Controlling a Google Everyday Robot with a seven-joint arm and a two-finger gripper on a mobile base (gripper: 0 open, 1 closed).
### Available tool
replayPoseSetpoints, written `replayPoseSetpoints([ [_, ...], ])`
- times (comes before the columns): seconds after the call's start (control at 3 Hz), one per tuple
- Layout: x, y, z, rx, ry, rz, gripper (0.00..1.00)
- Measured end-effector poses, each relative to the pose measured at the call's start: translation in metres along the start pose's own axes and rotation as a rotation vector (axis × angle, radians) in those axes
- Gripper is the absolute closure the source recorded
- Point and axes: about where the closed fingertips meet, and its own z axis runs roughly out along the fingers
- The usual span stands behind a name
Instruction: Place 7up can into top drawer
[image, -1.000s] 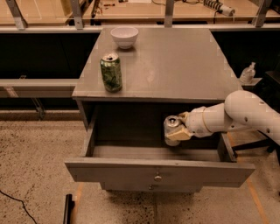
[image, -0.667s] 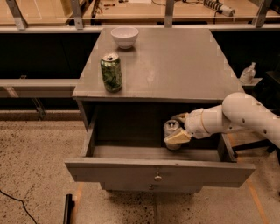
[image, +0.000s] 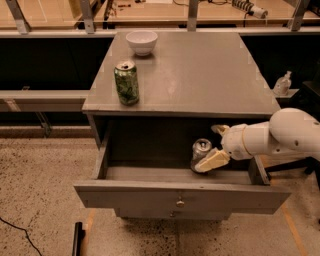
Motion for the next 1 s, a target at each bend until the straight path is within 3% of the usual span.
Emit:
replayPoseSetpoints([
  [0.67,-0.021,0.002,-0.087,0.136,-0.046,0.04,0.64],
  [1.0,-0.068,-0.002,-0.123,0.142,-0.119,-0.005,0.87],
])
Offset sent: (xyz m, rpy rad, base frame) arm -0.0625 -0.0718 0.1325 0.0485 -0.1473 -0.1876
